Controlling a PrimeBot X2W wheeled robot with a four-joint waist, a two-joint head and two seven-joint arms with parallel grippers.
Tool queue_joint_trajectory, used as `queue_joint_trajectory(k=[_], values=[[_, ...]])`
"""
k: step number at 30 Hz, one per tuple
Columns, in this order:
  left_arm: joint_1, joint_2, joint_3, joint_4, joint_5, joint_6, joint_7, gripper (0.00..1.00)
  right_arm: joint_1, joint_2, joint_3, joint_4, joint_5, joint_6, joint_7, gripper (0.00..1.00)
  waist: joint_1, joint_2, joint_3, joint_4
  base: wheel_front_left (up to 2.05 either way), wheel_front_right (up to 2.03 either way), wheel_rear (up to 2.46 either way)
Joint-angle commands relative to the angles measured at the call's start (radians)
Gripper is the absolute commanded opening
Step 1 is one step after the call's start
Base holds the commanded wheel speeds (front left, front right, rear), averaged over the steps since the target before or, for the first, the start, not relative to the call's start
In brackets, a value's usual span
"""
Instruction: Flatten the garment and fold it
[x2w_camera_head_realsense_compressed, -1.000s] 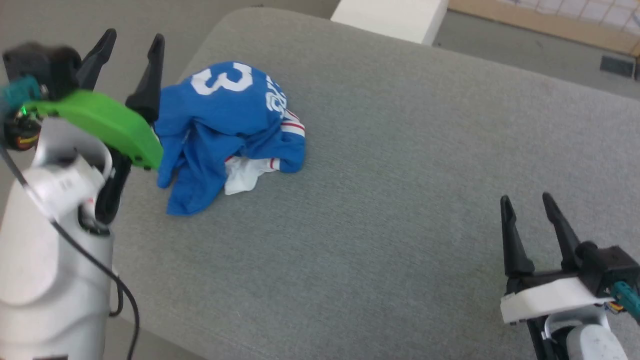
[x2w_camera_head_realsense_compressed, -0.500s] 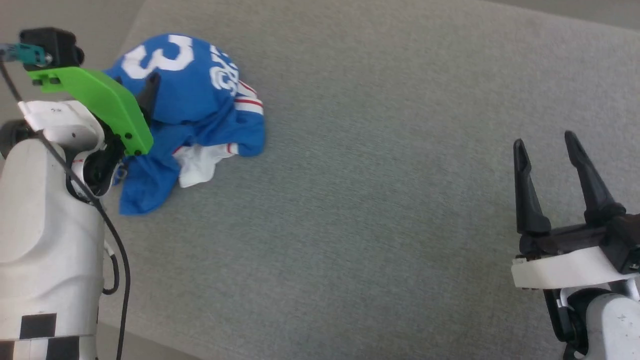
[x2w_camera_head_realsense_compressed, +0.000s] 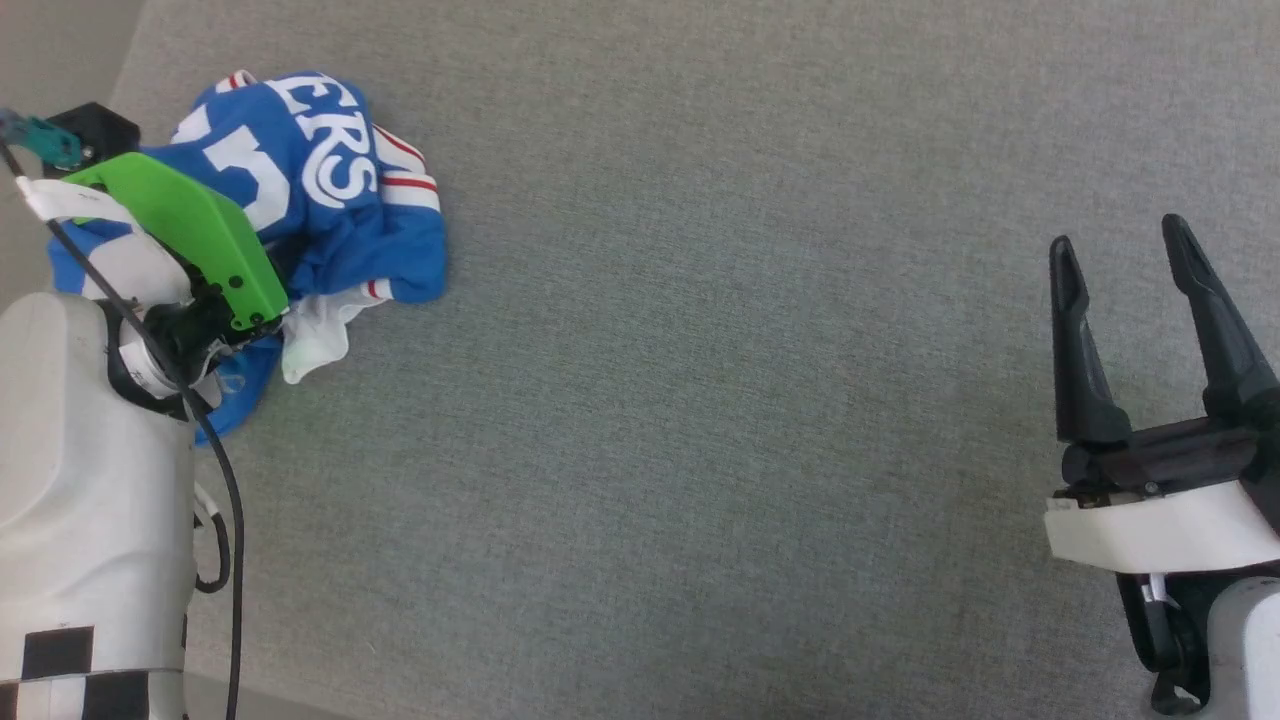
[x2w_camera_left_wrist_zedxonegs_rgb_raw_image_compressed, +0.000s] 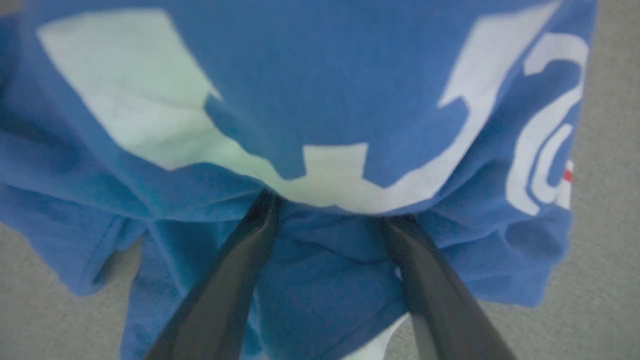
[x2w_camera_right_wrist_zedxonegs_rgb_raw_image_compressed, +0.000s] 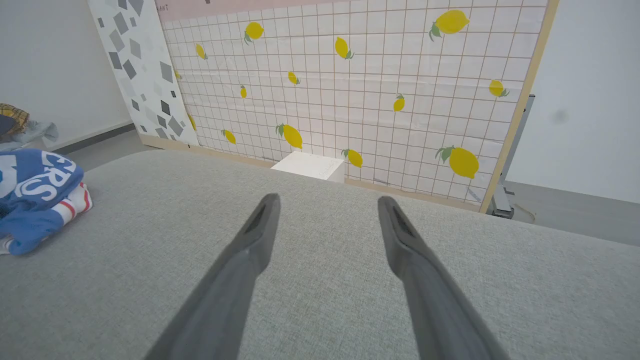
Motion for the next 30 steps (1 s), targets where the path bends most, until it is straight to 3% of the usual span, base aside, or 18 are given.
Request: queue_joint_trajectory(k=[1, 15, 24, 30], values=[[0.012, -0.004, 0.004, 0.0, -0.013, 0.003, -0.005, 0.0, -0.016, -0.005, -0.001, -0.008, 0.007, -0.002, 0.004, 1.0, -0.0001, 0.0, 0.015, -0.007, 0.0, 0.0, 0.0], [-0.007, 0.04, 0.02, 0.005, -0.03, -0.073, -0.103, 0.0, -0.027, 0.009, 0.007, 0.034, 0.026, -0.002, -0.021, 1.0, -0.0001, 0.0, -0.058, -0.015, 0.0, 0.0, 0.0], [-0.058, 0.067, 0.007, -0.042, -0.024, -0.159, -0.228, 0.0, 0.003, 0.03, 0.016, 0.113, 0.053, -0.002, -0.077, 1.0, -0.0001, 0.0, -0.205, -0.029, 0.0, 0.0, 0.0], [-0.114, 0.049, -0.021, -0.105, -0.027, -0.185, -0.289, 0.0, 0.035, 0.035, 0.012, 0.163, 0.088, -0.002, -0.111, 1.0, -0.0001, 0.0, -0.32, -0.041, 0.0, 0.0, 0.0]])
